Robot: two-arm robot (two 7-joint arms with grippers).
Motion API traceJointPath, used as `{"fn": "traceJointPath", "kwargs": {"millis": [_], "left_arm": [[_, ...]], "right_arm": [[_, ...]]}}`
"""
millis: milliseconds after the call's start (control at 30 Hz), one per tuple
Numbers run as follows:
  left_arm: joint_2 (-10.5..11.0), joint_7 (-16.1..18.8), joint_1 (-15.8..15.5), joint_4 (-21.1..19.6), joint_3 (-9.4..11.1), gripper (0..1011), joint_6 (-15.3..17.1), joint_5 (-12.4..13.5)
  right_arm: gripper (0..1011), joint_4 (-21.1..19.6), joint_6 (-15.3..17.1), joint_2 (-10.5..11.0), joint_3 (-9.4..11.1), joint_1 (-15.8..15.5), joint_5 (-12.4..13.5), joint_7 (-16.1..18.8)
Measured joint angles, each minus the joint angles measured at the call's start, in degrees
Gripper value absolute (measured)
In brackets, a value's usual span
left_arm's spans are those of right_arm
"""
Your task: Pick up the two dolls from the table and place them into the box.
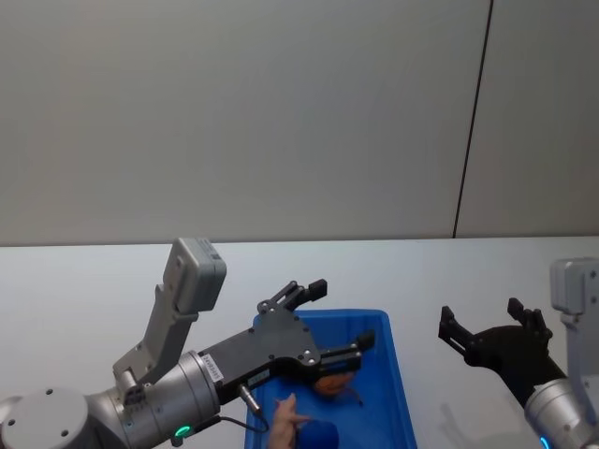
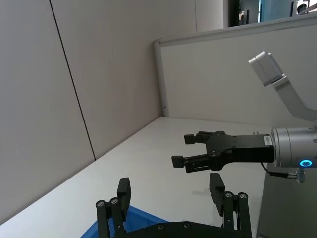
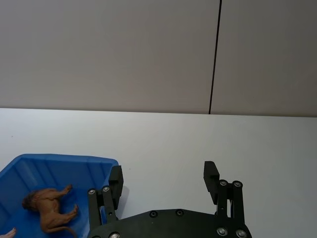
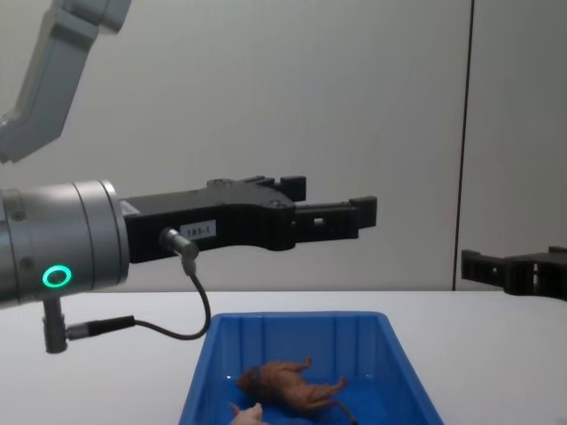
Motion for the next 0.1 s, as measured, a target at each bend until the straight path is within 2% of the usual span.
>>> {"fn": "traceJointPath", "kwargs": {"millis": [100], "left_arm": [[-0.15,-0.38,-0.09,0.03,0.11,1000,-0.10,-0.16]], "right_arm": [[1001,0.00,0.00,0.00,0.00,0.00,0.00,0.00]]}}
